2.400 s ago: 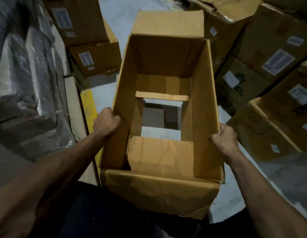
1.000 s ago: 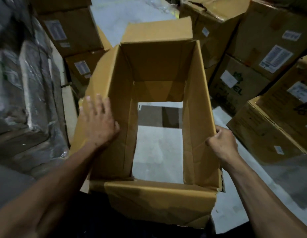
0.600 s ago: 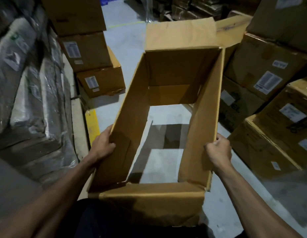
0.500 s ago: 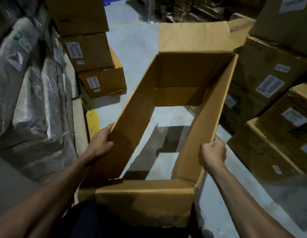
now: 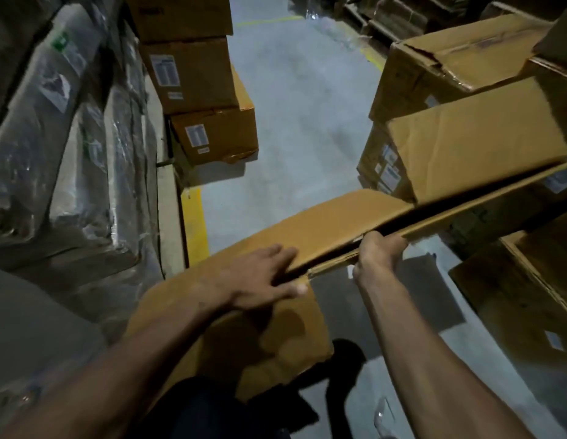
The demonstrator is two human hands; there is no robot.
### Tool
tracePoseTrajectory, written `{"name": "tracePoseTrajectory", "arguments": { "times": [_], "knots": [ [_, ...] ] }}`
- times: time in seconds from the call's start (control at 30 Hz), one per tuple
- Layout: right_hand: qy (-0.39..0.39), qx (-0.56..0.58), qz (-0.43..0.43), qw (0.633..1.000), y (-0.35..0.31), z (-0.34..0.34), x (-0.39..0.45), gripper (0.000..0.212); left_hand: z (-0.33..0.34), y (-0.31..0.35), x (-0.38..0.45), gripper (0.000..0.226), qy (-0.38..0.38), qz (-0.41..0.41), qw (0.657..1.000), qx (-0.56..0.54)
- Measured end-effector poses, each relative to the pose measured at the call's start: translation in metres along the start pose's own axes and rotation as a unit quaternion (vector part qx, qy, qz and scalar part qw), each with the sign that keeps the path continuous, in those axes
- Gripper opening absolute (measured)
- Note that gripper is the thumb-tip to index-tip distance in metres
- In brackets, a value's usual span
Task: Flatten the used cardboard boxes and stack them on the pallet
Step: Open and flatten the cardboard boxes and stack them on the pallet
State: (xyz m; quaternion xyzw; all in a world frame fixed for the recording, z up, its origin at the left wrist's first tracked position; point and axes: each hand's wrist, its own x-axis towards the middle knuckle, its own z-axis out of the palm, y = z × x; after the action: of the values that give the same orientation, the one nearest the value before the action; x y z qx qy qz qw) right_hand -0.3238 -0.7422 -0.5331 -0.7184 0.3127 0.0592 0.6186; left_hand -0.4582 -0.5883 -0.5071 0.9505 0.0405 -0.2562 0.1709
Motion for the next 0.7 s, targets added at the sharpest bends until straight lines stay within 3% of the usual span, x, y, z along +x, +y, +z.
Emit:
{"name": "tracePoseTrajectory", "arguments": {
  "times": [0.13, 0.3, 0.43, 0.53, 0.7],
  "knots": [
    [-0.009, 0.002, 0.020, 1.000, -0.004, 0.013, 0.003, 0.036, 0.024, 0.031, 0.046, 0.107, 0.050, -0.045, 0.997, 0.040],
    [-0.034, -0.067, 0.012, 0.997, -0.020, 0.018, -0.015, 0.034, 0.025, 0.031, 0.055, 0.053, 0.127, -0.119, 0.985, -0.003],
    [-0.075, -0.118, -0.001, 0.990, -0.061, 0.019, -0.055, 0.039, -0.007, 0.028, 0.026, 0.050, 0.166, -0.149, 0.972, -0.071],
    [-0.105, -0.160, -0.022, 0.981, -0.105, 0.017, -0.094, 0.035, -0.048, 0.034, -0.005, 0.064, 0.199, -0.150, 0.960, -0.127],
    [-0.205, -0.217, -0.078, 0.951, -0.190, 0.000, -0.153, 0.073, -0.130, 0.050, -0.057, 0.056, 0.248, -0.174, 0.920, -0.248]
  ]
}}
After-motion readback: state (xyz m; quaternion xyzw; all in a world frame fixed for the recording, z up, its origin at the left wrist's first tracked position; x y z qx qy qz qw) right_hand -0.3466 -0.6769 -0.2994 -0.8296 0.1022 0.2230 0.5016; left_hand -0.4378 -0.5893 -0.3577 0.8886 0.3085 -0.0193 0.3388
